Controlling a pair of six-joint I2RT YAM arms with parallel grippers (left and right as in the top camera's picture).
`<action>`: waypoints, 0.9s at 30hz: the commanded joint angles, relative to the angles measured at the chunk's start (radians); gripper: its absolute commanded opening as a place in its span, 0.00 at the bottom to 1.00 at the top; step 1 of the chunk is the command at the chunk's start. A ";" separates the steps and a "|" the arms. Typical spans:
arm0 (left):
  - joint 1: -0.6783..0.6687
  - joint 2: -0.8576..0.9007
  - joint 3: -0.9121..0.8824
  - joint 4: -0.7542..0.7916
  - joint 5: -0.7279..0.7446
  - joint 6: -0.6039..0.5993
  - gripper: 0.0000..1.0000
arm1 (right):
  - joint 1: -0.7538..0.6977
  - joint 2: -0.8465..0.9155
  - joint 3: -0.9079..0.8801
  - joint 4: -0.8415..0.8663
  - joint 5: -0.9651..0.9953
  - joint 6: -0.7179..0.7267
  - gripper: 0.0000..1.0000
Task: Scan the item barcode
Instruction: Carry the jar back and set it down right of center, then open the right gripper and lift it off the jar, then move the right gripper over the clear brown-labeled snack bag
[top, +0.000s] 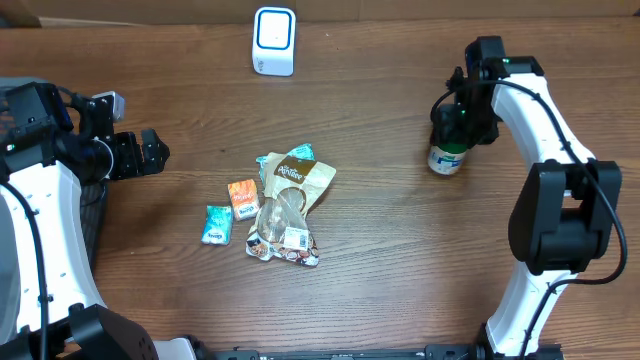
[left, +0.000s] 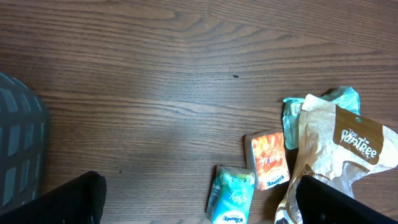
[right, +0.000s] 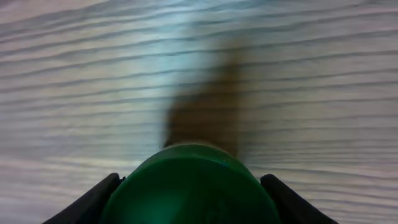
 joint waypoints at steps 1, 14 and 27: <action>-0.006 0.000 0.018 0.001 0.014 0.022 1.00 | -0.005 -0.009 0.003 0.021 0.077 0.049 0.66; -0.006 0.000 0.018 0.001 0.014 0.022 1.00 | -0.002 -0.024 0.131 -0.065 -0.008 0.079 1.00; -0.006 0.000 0.018 0.001 0.014 0.022 1.00 | 0.161 -0.044 0.237 -0.262 -0.528 0.175 0.90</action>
